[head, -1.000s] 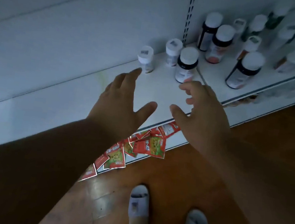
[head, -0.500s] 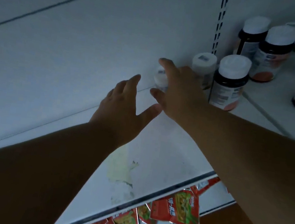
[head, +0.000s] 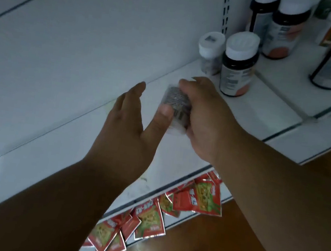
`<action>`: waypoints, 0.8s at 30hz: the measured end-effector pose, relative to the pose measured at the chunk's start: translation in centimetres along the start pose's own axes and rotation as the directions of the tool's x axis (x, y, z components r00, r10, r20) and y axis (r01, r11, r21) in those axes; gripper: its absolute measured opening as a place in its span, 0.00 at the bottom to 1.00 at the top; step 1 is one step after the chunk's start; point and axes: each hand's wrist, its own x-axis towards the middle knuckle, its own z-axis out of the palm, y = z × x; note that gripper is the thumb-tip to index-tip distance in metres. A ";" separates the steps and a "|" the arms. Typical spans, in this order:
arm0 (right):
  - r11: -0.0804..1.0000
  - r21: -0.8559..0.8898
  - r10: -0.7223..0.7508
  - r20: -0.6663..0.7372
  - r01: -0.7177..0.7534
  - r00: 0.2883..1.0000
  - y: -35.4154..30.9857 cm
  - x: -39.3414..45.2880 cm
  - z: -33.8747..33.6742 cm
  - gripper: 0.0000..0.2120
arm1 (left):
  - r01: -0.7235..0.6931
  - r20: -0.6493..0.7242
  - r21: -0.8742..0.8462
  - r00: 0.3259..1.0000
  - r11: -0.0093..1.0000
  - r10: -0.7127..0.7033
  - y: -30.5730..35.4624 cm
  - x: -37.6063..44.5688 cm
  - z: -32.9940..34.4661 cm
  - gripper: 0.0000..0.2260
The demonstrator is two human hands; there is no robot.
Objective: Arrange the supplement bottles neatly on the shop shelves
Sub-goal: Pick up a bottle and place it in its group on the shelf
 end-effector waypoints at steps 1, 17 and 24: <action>0.996 0.082 0.035 0.016 -0.036 0.999 -0.2 -1.1 -0.7 0.13 | -0.003 0.014 -0.023 1.000 1.000 0.003 0.9 -1.1 -0.2 0.38; 0.952 0.286 0.133 -0.078 -0.106 0.988 -25.2 -29.4 -12.3 0.27 | -0.170 0.288 -0.167 0.933 0.971 0.213 30.8 -14.2 -11.0 0.42; 0.941 0.338 0.088 -0.190 -0.019 0.978 -37.3 -39.5 -17.7 0.29 | -0.318 0.326 -0.248 0.862 0.915 0.388 45.0 -17.6 -14.7 0.42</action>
